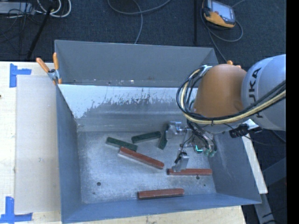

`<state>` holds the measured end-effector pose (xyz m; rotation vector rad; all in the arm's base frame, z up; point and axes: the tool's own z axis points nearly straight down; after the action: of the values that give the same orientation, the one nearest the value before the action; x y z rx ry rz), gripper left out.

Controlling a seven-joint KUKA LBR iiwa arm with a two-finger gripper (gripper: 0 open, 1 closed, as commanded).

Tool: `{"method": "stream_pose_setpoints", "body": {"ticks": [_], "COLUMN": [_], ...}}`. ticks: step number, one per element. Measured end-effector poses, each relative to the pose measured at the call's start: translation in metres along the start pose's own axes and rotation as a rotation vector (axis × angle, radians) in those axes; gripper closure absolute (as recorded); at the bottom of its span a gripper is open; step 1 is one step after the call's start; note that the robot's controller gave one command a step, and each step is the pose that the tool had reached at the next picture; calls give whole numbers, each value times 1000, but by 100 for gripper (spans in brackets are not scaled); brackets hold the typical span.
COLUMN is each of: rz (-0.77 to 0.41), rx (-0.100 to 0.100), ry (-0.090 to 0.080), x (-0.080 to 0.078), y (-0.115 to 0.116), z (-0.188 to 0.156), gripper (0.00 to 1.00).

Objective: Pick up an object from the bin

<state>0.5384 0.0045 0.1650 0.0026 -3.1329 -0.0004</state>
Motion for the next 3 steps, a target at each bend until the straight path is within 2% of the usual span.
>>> {"method": "stream_pose_setpoints", "body": {"ticks": [1,2,3], "rz": [119,368,545], "rx": [-1,-3,-1], "ry": [-9,-16,-9], "x": [-24,46,29], "y": [21,16,-17], "z": [97,95,96], "gripper": [0,0,0]}}
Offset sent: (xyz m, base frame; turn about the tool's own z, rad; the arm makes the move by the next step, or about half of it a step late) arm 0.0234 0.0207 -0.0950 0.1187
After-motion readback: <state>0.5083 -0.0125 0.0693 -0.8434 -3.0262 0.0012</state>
